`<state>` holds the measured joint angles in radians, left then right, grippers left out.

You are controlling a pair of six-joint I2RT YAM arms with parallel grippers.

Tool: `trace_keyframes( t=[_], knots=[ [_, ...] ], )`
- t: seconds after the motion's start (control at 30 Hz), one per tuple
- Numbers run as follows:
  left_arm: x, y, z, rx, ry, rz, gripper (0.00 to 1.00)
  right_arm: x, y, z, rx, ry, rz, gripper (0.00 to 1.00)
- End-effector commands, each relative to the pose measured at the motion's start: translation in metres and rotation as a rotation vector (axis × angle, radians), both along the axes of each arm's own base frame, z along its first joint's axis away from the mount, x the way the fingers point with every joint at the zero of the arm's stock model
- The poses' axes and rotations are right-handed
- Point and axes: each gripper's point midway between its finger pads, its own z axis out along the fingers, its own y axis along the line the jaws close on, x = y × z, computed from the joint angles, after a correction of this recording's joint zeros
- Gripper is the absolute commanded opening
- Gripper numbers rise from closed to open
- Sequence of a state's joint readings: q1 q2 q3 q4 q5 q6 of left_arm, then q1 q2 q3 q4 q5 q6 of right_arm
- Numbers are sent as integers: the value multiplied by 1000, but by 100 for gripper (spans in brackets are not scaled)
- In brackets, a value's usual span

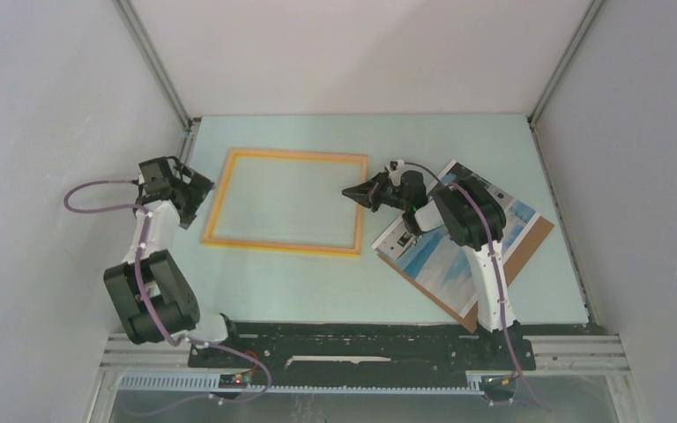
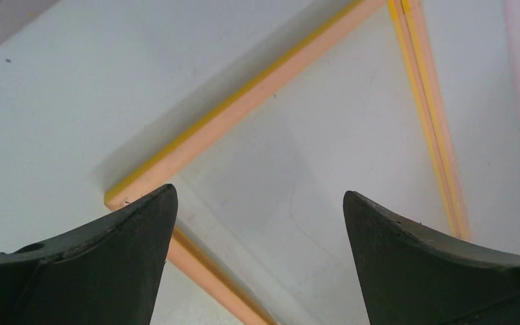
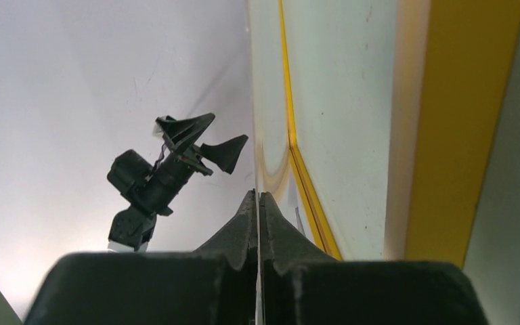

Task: Put the photo into the frame
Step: Adjust the photo frame item on the photo frame.

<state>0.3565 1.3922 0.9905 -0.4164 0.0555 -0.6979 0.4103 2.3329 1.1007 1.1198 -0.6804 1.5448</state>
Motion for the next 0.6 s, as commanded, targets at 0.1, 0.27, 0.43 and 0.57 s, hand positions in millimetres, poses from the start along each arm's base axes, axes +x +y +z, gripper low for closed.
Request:
trace_keyframes(
  t=[0.1, 0.27, 0.43, 0.57],
  knots=[
    [45, 29, 12, 6, -72, 15, 100, 3, 16, -2, -8, -38, 66, 0],
    [56, 34, -8, 4, -23, -16, 100, 2, 21, -6, -3, -38, 90, 0],
    [69, 25, -34, -67, 25, -94, 100, 2, 23, -6, -1, -44, 101, 0],
    [73, 28, -44, -57, 48, -105, 100, 2, 25, -7, 1, -45, 114, 0]
  ],
)
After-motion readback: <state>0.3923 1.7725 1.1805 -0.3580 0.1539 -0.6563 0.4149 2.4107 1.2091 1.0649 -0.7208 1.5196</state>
